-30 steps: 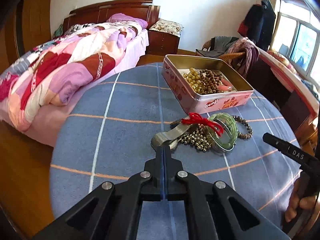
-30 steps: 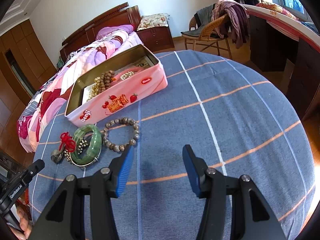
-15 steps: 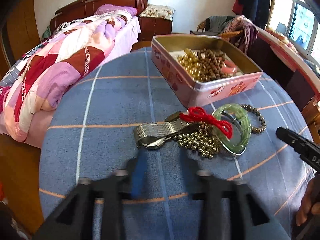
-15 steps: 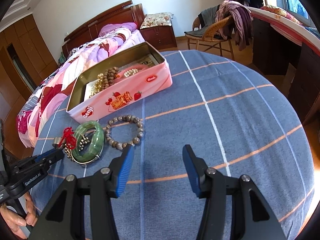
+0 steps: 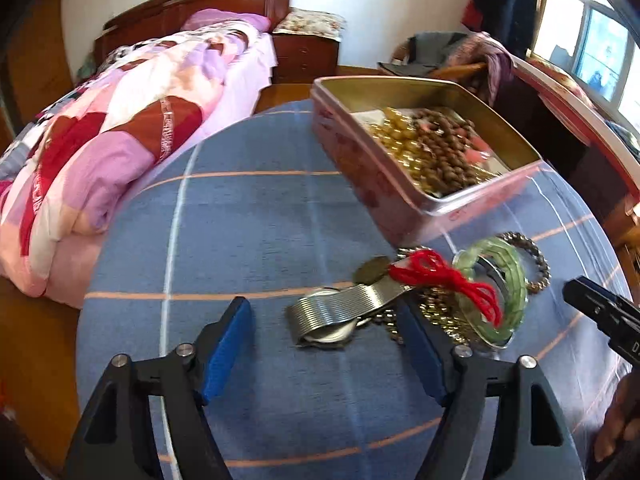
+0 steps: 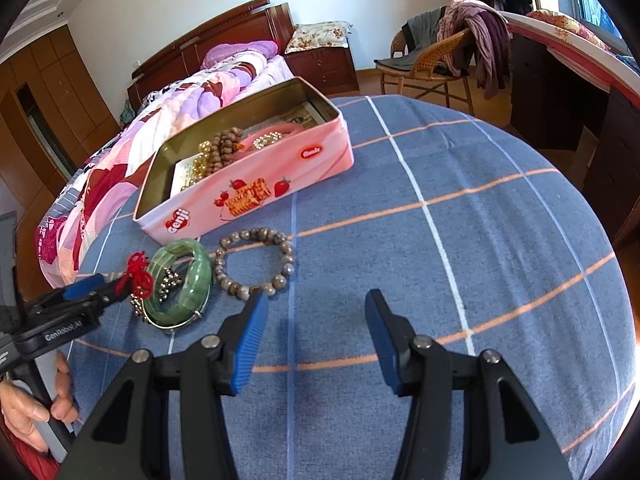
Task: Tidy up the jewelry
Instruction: 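Close the left tool on the silver watch band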
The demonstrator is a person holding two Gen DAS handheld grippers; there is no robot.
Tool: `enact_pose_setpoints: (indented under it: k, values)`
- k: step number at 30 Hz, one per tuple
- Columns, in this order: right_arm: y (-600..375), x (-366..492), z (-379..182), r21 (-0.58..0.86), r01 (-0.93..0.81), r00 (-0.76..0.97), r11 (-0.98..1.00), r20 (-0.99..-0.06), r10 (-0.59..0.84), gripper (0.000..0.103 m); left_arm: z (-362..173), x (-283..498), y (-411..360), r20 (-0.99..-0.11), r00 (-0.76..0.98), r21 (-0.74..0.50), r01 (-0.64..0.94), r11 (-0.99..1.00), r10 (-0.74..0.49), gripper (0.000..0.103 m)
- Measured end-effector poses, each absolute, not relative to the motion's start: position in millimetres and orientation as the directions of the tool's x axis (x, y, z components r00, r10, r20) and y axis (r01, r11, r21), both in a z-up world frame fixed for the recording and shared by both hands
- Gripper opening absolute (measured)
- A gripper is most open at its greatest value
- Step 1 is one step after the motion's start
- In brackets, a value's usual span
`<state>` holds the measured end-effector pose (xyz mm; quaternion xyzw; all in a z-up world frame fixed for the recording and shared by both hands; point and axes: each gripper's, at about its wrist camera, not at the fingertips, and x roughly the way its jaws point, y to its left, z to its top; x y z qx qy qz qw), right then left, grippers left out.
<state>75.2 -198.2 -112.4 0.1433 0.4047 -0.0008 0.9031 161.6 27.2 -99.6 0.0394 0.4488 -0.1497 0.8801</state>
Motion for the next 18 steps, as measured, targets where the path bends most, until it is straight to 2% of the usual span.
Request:
enact_pose_setpoints:
  k: [1, 2, 6, 14, 15, 16, 18]
  values:
    - [-198, 75, -112, 0.258, 0.117, 0.672, 0.959, -0.731, 0.114, 0.054, -98, 160, 26, -0.796, 0.554, -0.070, 0.315, 0.947, -0.243, 0.050]
    - [-198, 75, -112, 0.256, 0.118, 0.672, 0.959, -0.732, 0.113, 0.054, -97, 157, 25, -0.791, 0.559, -0.067, 0.322, 0.944, -0.246, 0.044]
    - [-198, 76, -112, 0.247, 0.119, 0.673, 0.962, -0.732, 0.105, 0.054, -96, 148, 24, -0.781, 0.570, -0.067, 0.329, 0.942, -0.255, 0.043]
    - [-201, 74, -112, 0.263, 0.125, 0.680, 0.957, -0.725, 0.111, 0.054, -64, 97, 45, -0.691, 0.652, -0.149, 0.291, 0.945, -0.310, 0.043]
    - [-200, 74, -111, 0.263, 0.118, 0.681, 0.958, -0.723, 0.114, 0.054, -61, 87, 50, -0.680, 0.656, -0.169, 0.293, 0.941, -0.326, 0.037]
    - [-198, 74, -111, 0.259, 0.113, 0.681, 0.959, -0.723, 0.115, 0.054, -58, 82, 53, -0.677, 0.654, -0.181, 0.296, 0.938, -0.338, 0.001]
    - [-194, 75, -110, 0.245, 0.099, 0.683, 0.965, -0.722, 0.113, 0.054, -52, 75, 60, -0.670, 0.654, -0.204, 0.292, 0.934, -0.351, 0.000]
